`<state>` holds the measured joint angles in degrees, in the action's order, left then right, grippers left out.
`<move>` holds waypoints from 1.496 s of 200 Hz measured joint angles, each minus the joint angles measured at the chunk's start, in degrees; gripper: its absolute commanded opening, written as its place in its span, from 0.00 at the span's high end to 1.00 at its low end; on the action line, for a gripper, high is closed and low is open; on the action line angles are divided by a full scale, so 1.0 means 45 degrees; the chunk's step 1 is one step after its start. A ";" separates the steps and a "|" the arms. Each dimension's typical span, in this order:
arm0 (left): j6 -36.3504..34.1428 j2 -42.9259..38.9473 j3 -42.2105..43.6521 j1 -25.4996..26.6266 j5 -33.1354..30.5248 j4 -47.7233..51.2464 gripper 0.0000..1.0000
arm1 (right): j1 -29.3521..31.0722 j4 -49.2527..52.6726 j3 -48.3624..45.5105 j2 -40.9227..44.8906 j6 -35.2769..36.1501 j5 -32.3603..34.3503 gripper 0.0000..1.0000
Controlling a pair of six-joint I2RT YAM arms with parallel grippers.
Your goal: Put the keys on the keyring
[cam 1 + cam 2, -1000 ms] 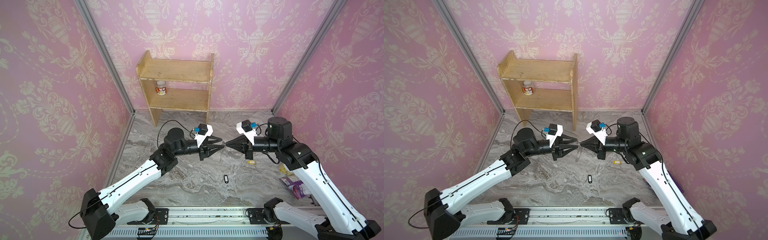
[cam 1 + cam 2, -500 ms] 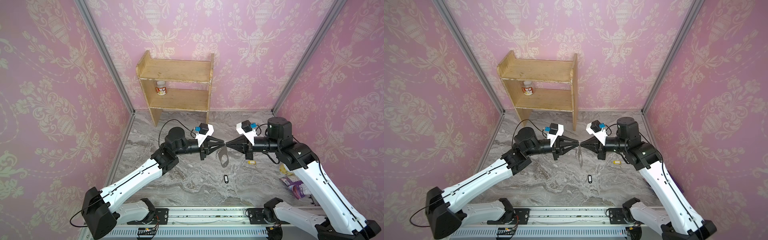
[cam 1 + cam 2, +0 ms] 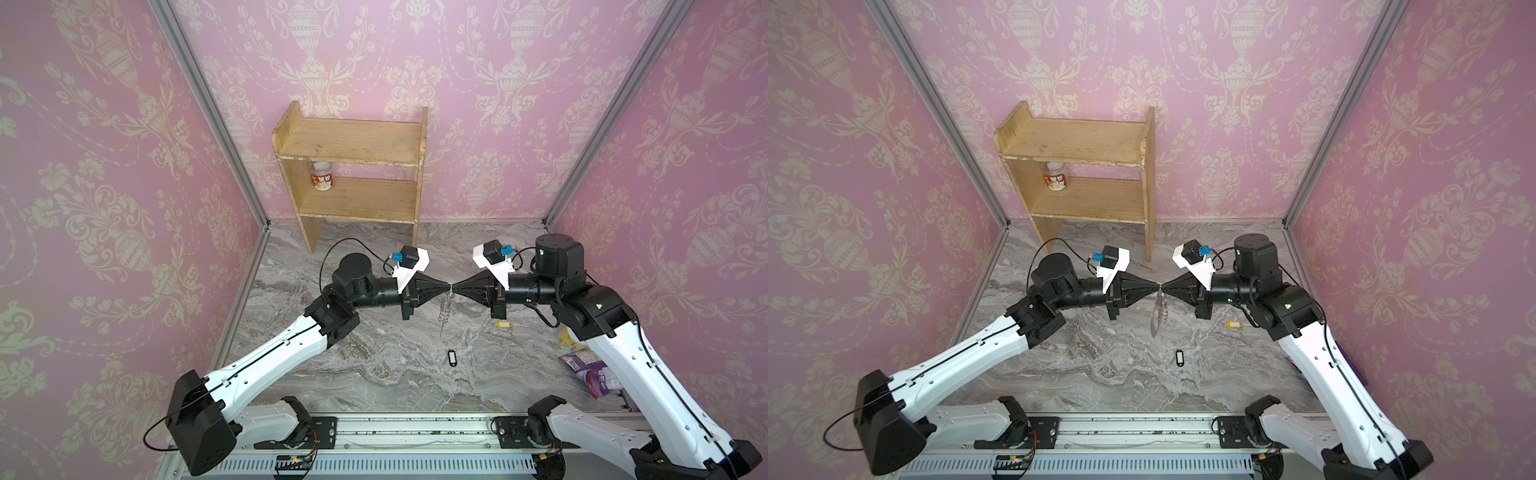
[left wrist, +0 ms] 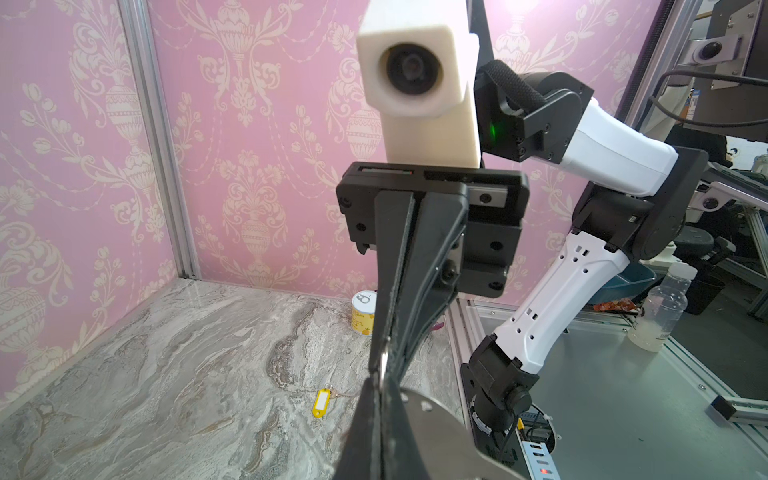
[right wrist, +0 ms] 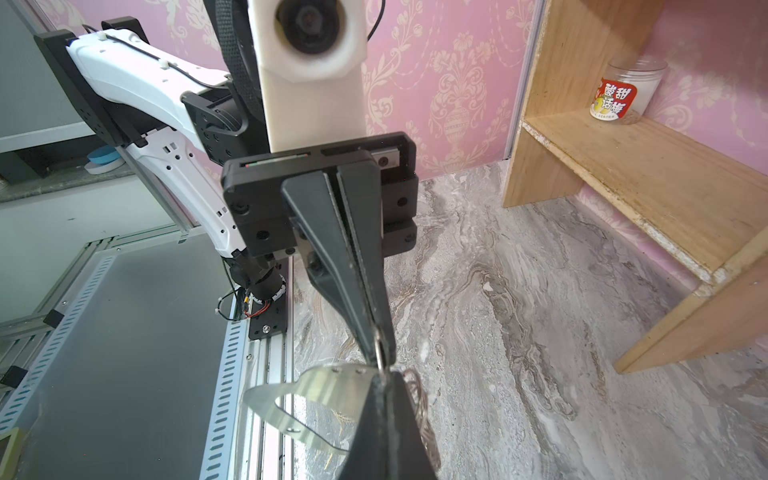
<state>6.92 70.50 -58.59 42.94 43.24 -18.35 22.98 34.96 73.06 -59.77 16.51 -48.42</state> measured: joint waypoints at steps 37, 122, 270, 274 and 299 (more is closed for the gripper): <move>-0.0010 0.0000 0.0005 0.0000 -0.0019 -0.0214 1.00 | 0.0005 0.0000 -0.0005 0.0034 0.0019 0.0539 0.31; -0.0486 -0.1219 0.1389 -0.0044 -0.1311 0.0083 1.00 | -0.0092 -0.1418 -0.2851 0.2161 -0.2424 0.3876 0.00; -0.0792 -0.4182 0.5066 -0.0845 -0.4012 0.1540 1.00 | 0.3925 0.0248 -0.8165 0.0515 -1.0899 1.0613 0.00; -0.0772 -0.4221 0.5081 -0.0874 -0.4041 0.1535 1.00 | 0.4201 0.0325 -0.8155 0.0311 -1.1094 1.1050 0.00; -0.0733 -0.4362 0.5192 -0.1010 -0.4138 0.1530 1.00 | 0.5338 0.0767 -0.7854 -0.1525 -1.2036 1.3299 0.00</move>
<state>3.62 50.87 -35.22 38.39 24.62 -11.46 47.00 38.41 37.71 -66.63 -37.65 11.42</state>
